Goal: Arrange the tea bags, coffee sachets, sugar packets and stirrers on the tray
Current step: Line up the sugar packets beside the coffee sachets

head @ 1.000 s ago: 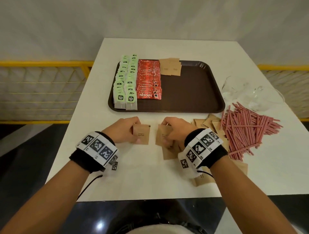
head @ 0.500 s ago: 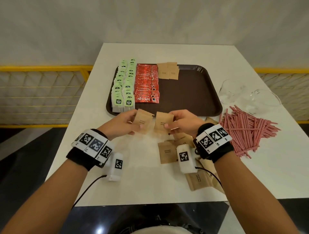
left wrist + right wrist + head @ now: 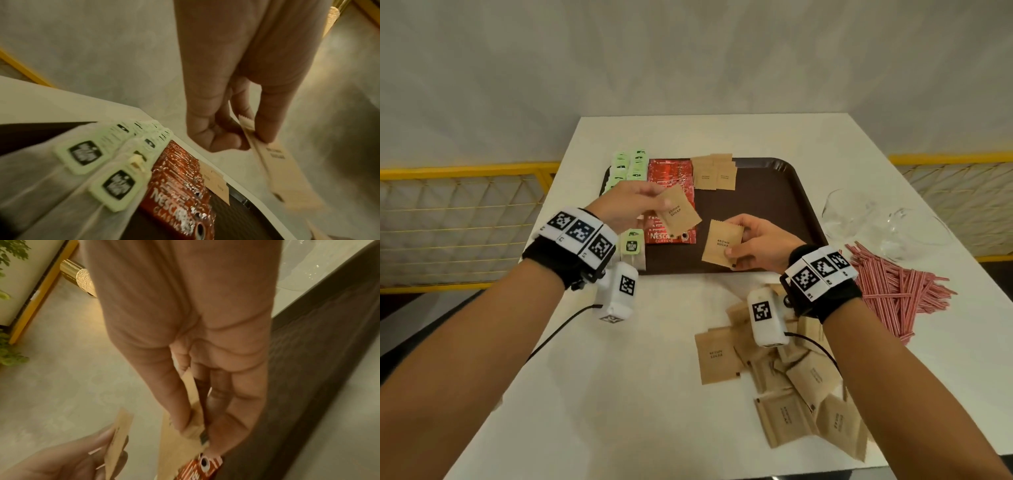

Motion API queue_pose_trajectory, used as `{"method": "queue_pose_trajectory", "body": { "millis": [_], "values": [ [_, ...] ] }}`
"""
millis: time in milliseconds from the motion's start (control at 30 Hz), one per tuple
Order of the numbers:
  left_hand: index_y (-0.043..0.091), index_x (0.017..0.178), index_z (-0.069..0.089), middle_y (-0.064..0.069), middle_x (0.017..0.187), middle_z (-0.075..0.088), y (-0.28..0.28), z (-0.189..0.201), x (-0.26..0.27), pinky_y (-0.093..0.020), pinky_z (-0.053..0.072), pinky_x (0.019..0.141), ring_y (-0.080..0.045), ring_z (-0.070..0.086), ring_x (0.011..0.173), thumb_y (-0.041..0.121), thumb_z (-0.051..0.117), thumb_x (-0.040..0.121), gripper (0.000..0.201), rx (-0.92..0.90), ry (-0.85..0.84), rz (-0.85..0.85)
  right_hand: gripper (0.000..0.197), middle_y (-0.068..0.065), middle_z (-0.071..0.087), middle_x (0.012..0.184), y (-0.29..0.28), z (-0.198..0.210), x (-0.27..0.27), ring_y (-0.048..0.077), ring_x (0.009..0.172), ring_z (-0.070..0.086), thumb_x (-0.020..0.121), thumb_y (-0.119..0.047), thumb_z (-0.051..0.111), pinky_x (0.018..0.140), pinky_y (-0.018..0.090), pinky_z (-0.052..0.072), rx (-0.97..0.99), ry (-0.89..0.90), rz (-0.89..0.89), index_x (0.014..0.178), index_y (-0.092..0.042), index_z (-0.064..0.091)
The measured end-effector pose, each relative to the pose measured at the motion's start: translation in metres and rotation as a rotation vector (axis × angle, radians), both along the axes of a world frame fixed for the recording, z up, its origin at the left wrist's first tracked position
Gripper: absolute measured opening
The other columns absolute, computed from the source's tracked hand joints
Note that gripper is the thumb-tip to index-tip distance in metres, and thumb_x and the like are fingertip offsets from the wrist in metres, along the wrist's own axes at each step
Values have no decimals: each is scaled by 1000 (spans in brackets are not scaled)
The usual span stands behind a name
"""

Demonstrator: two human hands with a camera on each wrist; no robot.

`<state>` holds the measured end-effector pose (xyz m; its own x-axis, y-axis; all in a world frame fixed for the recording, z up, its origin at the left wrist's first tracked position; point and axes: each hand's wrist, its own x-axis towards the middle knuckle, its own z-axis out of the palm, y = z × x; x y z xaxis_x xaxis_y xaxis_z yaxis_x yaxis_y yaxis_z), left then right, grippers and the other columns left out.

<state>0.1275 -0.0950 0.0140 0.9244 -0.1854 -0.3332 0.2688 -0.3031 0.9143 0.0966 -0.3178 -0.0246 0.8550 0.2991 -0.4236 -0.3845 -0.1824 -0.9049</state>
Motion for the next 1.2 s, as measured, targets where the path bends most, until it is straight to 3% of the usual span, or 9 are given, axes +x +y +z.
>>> {"method": "queue_pose_trajectory", "body": {
  "millis": [333,567,700,800,900,1000,1067,1133,1200],
  "values": [
    [5,124,52,-9,115,59,-29,5,66,-25,58,71,-20,62,98,-4,56,86,39,52,108,-204,44,7,64,96,-10,0,53,26,93,61,81,13,60,75,36,54,-48,-34,-26,116,-9,46],
    [3,114,55,-16,115,60,-38,-7,106,-25,57,69,-22,64,94,-3,60,85,29,90,92,-68,23,4,63,95,-16,1,100,21,89,63,83,3,63,71,33,54,-45,-11,-139,99,-9,53],
    [6,111,58,-15,116,61,-48,-16,139,-35,55,84,-25,63,101,5,65,85,27,197,39,-61,20,9,61,99,-21,4,128,20,83,59,87,1,58,63,31,50,-33,39,-192,106,-5,56],
    [11,101,62,-8,98,62,-57,-21,155,-24,46,66,-14,56,71,12,69,83,19,360,-33,-106,32,13,63,109,-22,-2,148,21,85,60,81,0,60,62,29,51,-103,29,-243,113,-3,61],
    [15,84,58,-6,82,61,-67,-27,169,-21,44,62,-10,52,60,6,66,84,13,421,-46,-160,10,11,61,85,-19,-8,163,21,74,57,81,-1,60,68,31,51,-167,46,-311,87,-9,59],
    [13,90,59,-8,85,63,-76,-32,177,-25,51,70,-13,59,66,1,66,83,15,517,-78,-226,23,5,50,65,-18,-18,174,16,63,51,81,-23,71,67,28,50,-198,82,-320,72,-10,54],
    [13,95,60,-6,91,61,-79,-33,182,-26,50,72,-16,58,75,1,65,82,19,660,-146,-278,28,7,61,78,-20,-26,178,18,75,59,77,-32,74,75,30,53,-196,84,-315,82,-7,63],
    [10,102,64,-5,94,60,-81,-34,187,-23,45,64,-16,54,82,-1,64,81,24,761,-202,-303,33,10,64,99,-20,-29,179,20,89,60,82,-24,69,88,32,52,-216,66,-332,106,-1,66],
    [7,107,65,-7,101,63,-83,-36,192,-22,38,59,-14,51,85,0,65,80,28,818,-224,-315,27,6,63,107,-21,-28,179,18,94,57,89,-12,59,87,30,48,-338,-12,-323,114,-4,66]
  ]
}}
